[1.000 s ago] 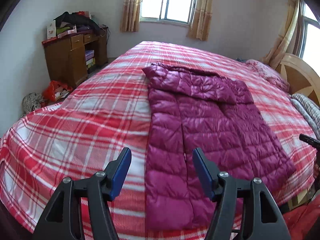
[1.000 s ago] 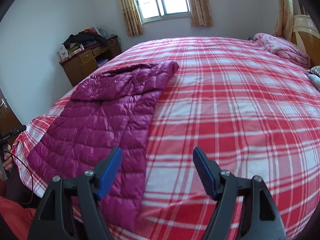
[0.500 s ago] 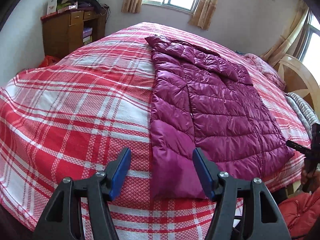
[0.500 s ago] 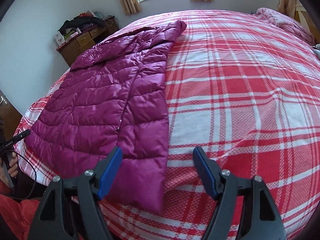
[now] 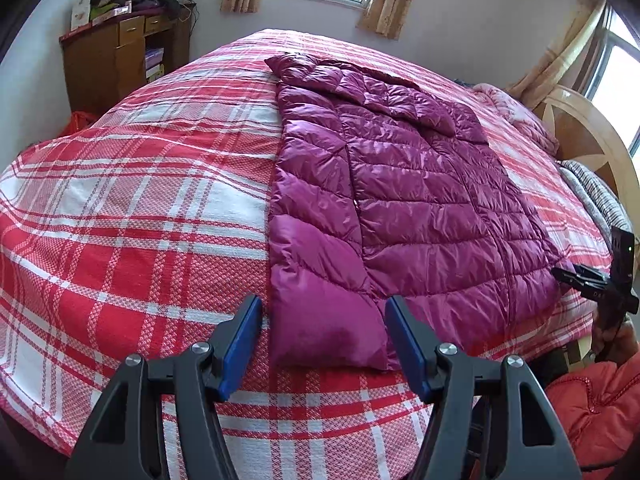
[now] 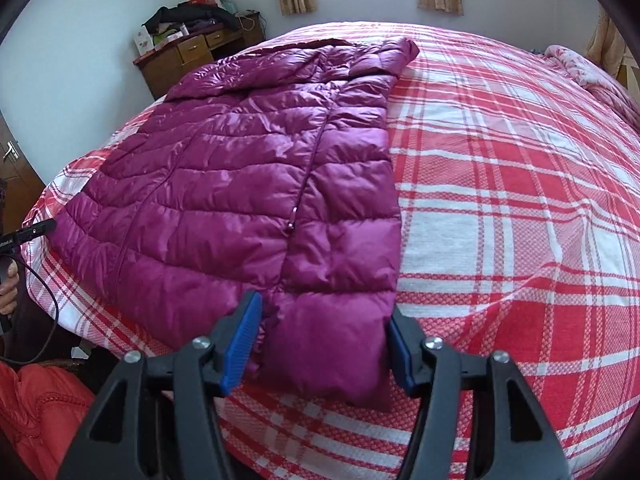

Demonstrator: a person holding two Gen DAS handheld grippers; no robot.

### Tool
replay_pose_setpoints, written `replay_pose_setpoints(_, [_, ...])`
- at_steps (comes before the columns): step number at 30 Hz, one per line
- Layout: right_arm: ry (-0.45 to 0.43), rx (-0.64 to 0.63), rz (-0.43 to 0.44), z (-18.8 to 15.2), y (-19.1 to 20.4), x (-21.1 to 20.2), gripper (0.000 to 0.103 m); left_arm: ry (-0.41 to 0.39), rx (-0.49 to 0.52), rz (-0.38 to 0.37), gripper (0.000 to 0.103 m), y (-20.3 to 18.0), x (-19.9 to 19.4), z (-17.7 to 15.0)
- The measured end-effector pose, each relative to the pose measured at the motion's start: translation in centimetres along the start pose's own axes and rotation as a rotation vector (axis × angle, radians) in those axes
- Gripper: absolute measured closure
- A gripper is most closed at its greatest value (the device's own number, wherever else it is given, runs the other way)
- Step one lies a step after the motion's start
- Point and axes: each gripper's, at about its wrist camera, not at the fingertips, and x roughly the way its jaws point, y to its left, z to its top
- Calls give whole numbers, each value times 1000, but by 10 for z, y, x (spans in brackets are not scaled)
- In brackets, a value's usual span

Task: Fold large clothes
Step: 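Grasp the hem end of the magenta jacket with both tools and lift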

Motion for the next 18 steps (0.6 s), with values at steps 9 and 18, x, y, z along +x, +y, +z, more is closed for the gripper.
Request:
replay_pose_setpoints(9, [-6,31,79,-2,3,-2,88,53,9,-56,91,-18,15,1])
replay_pose_setpoints(18, [-139,155,280,16,-10,-45,91,-34,-47,-168,97,-14,-15,11])
